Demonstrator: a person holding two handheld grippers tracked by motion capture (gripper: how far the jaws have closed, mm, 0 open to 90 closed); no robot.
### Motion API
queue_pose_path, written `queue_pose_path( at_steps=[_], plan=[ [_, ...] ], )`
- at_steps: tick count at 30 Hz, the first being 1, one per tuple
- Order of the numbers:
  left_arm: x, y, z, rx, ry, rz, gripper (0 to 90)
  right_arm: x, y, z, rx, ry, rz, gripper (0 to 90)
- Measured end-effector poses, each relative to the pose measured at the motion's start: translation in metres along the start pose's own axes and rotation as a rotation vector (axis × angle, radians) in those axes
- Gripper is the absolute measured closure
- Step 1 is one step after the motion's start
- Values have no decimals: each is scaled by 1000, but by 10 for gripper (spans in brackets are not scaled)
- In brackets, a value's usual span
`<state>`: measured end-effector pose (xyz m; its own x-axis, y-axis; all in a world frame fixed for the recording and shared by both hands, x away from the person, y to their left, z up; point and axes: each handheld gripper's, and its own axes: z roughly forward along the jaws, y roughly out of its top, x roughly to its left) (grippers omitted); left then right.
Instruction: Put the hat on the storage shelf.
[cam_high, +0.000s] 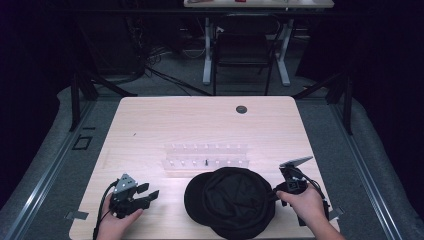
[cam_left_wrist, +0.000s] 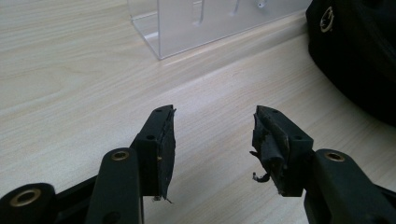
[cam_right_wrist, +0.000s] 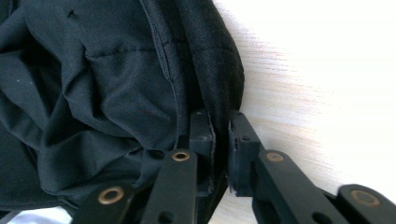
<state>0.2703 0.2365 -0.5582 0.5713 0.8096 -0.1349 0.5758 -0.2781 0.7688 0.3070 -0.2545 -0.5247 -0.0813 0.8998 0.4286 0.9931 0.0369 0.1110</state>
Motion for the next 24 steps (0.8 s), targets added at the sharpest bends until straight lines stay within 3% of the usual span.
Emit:
queue_pose_path(
  at_steps=[2,4,10,14,19,23,24],
  plan=[
    [0,0,0,2,-1,1,486,0,0,2,-12,16,19,863],
    [0,0,0,2,-5,-1,487,-1,1,-1,13,19,5,869],
    [1,0,-1,-4,-4,0,487,2,1,-5,2,29,17,876],
    [1,0,-1,-6,-3,-3,487,1,2,-7,23,23,-6,880],
    [1,-1,0,-4,-4,-5,487,2,3,-9,23,34,8,881],
    [1,-1,-1,-4,-4,-9,487,5,3,-14,-3,73,42,883],
    [1,-1,-1,-3,2,-11,487,5,6,-22,50,67,-4,884]
  ],
)
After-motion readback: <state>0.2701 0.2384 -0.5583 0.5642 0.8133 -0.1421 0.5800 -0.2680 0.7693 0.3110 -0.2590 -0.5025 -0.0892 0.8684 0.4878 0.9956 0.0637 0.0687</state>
